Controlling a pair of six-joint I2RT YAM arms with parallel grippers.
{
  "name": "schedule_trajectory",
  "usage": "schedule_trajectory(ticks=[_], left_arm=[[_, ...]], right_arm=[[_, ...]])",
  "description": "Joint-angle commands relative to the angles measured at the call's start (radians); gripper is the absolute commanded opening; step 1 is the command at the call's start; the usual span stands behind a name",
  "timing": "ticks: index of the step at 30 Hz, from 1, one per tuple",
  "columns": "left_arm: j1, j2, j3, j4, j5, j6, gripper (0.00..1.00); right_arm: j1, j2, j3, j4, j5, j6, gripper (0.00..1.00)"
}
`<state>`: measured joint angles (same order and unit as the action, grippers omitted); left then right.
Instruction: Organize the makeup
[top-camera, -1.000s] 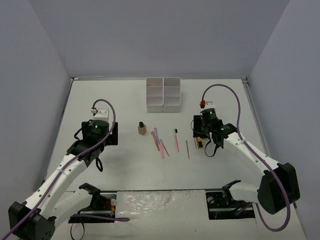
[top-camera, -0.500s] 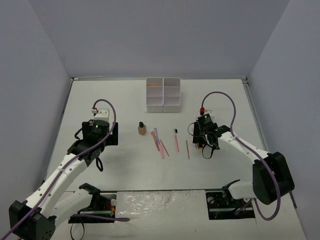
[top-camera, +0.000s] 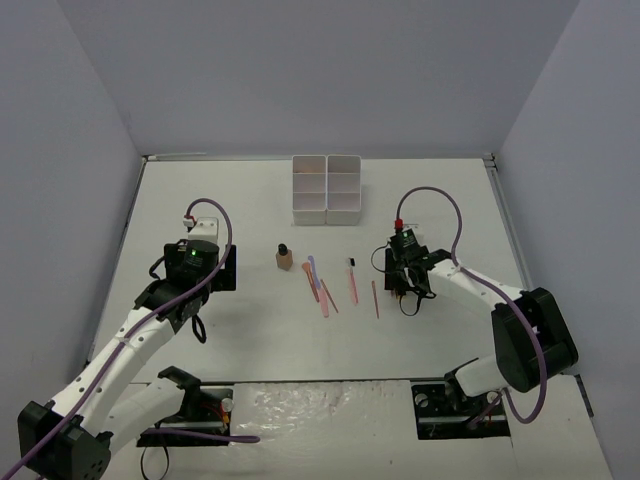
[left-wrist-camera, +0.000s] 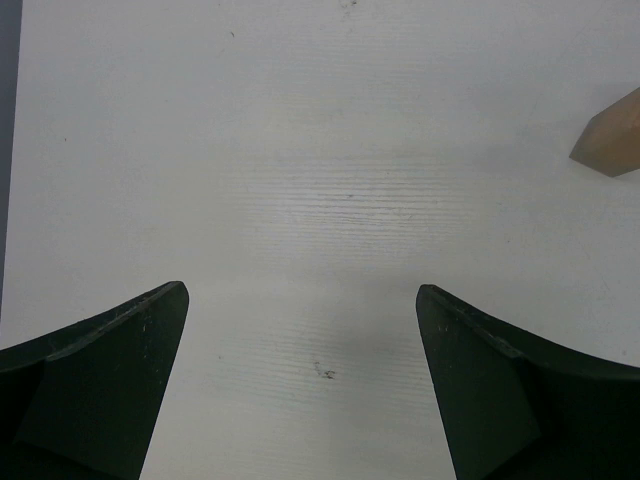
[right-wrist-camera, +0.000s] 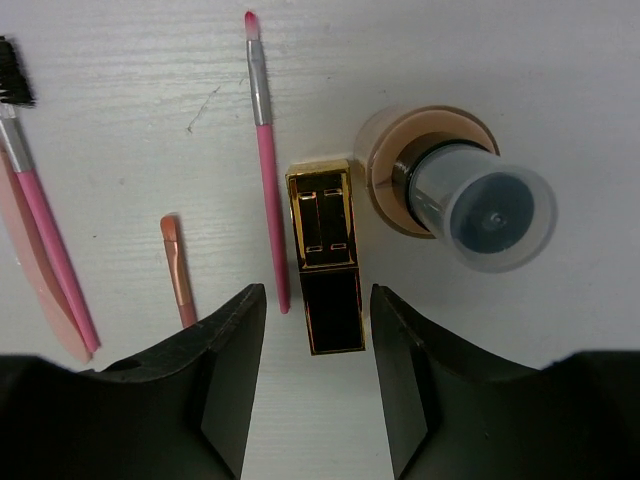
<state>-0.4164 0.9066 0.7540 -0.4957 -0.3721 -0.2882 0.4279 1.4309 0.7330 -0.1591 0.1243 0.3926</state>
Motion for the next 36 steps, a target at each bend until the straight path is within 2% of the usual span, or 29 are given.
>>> schedule_trajectory(ticks=[1,24,30,33,36], left_arm=[[0.006,-0.013,0.022,0.036,-0.024,0.010,0.97],[0.005,-0.017,0.024,0.030,-0.024,0.009,0.97],[0.005,-0.018,0.024,0.031,-0.024,0.009,0.97],[0.006,-0.017,0.024,0.032,-0.024,0.009,0.97],[0.006,-0.018,0.024,0.032,-0.022,0.009,0.97]], right_arm=[[-0.009,0.019,0.026,0.039,0.038,-0.030,0.42],[-0.009,0.100,0.087,0.060,0.054,-0.067,0.37],[-0.009,0.096,0.090,0.058,0.055,-0.079,0.21],[-0.008,0.076,0.103,0.050,0.042,-0.088,0.08],[-0.007,0.026,0.133,0.036,-0.002,-0.109,0.01]])
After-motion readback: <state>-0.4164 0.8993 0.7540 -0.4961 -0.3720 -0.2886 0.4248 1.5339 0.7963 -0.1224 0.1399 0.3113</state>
